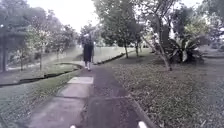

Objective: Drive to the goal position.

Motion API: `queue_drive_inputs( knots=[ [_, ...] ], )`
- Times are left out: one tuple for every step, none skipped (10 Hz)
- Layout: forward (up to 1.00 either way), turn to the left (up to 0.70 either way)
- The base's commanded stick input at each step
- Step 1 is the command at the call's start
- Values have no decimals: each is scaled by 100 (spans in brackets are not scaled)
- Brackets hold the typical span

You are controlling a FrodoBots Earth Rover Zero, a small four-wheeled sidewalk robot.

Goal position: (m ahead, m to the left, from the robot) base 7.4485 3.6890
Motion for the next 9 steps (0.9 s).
queue_drive_inputs(
  knots=[
    [37, 19],
    [67, 34],
    [70, 0],
    [70, 0],
    [70, 0],
    [70, 0],
    [70, 0],
    [70, 0],
    [70, 0]
  ],
)
